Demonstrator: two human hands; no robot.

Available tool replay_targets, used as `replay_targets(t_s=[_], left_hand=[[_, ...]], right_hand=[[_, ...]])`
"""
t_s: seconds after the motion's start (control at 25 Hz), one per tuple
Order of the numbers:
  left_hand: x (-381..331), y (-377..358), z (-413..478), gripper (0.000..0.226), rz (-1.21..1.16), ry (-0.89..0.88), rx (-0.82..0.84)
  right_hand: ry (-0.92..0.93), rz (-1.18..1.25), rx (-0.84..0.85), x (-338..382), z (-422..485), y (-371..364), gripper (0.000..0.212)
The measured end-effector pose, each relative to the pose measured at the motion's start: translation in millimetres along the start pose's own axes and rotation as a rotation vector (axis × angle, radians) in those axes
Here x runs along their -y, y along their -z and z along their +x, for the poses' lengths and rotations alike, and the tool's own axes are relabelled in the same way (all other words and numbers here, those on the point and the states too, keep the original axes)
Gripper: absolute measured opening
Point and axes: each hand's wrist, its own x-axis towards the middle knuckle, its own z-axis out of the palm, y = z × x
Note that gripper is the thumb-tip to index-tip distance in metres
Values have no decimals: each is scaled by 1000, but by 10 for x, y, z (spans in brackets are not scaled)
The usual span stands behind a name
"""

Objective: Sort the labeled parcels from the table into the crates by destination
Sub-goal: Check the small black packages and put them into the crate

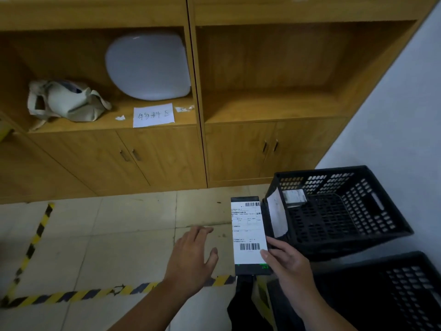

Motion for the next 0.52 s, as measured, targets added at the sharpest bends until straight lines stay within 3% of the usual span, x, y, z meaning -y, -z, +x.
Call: replay_targets(t_s=[0.16, 0.52], left_hand=[[-52, -38, 774, 54, 69, 20, 39], [-631, -132, 2487, 52, 113, -121, 83]], right_hand=[[17, 39, 33, 203, 781, 71, 39], [1, 134, -53, 833, 1980, 610, 42]])
